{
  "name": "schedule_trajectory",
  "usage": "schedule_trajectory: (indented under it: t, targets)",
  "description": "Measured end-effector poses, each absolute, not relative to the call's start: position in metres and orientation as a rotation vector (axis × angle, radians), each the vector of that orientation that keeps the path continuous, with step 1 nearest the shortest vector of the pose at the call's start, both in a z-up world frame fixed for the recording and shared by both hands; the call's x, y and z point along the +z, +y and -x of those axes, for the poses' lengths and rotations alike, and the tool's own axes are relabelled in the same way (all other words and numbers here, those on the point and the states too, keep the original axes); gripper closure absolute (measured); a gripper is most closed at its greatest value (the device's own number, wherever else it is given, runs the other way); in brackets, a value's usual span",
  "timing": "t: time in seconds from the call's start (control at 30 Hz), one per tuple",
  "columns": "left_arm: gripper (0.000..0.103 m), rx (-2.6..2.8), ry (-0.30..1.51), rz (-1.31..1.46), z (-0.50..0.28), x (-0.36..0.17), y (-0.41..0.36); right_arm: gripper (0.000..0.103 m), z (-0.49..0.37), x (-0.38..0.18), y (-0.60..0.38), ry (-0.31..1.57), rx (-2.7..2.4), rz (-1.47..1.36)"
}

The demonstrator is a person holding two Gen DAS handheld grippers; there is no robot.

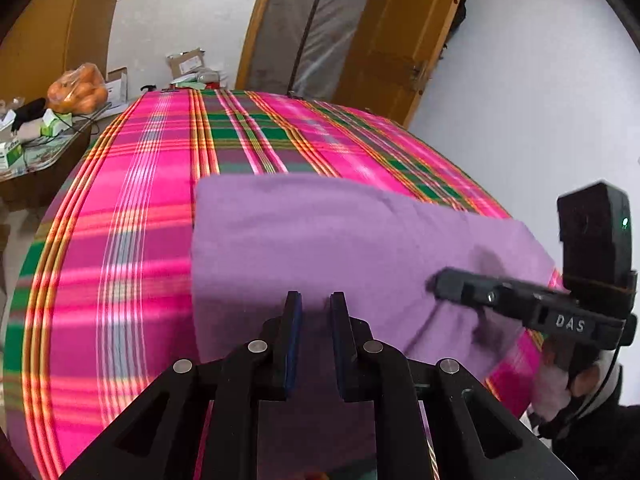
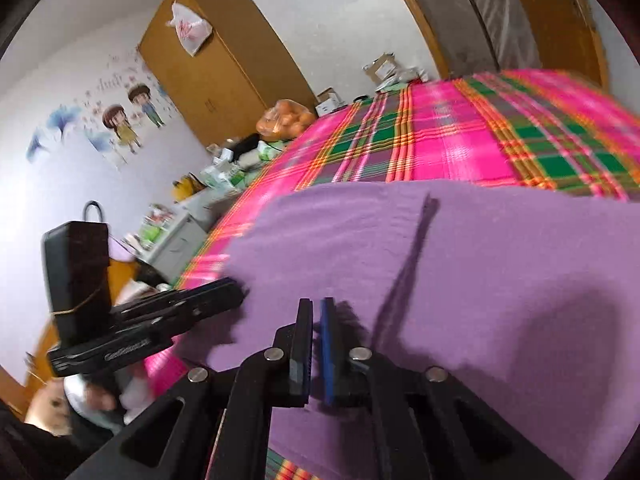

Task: Fold clothes
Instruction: 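Grasp a corner of the lilac garment with the right gripper and lift it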

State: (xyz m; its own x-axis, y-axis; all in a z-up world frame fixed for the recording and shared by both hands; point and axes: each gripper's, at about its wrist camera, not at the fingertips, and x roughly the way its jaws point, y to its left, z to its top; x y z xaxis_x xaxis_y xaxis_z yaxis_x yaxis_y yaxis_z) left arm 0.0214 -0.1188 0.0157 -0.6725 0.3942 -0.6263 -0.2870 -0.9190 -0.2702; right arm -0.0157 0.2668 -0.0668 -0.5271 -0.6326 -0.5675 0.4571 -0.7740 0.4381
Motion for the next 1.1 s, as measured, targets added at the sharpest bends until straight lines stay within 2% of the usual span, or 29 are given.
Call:
schedule_trajectory:
  t: [0.13,0.3,0.47,0.5,0.67,1.1]
  targets:
    - [0.088,2.564,-0.226,0.990,-0.038,0.012,-0.117,0.100,-0.001,-0.071,0.267,-0.249,-2.314,-0.932]
    - [0.088,2.572,-0.212,0.970,-0.050,0.012,-0.112,0.099,-0.020,-0.067,0.291,-0.329,-2.331,-0.857]
    - [0.088,2.534,-0.198,0.951,-0.054,0.017,-0.096,0.095,-0.013,-0.081,0.319,-0.442,-2.347,-0.917]
    - [0.088,2.526,-0.191,0.951,-0.054,0.017,-0.092,0.098,-0.011,-0.084,0.324,-0.465,-2.349,-0.929]
    - [0.088,2.496,-0.174,0.951,-0.047,0.019,-0.076,0.099,-0.003,-0.093,0.360,-0.575,-2.389,-0.979]
    - [0.088,2.482,-0.178,0.977,-0.025,0.016,-0.060,0.096,-0.019,-0.103,0.573,-1.230,-2.732,-0.919]
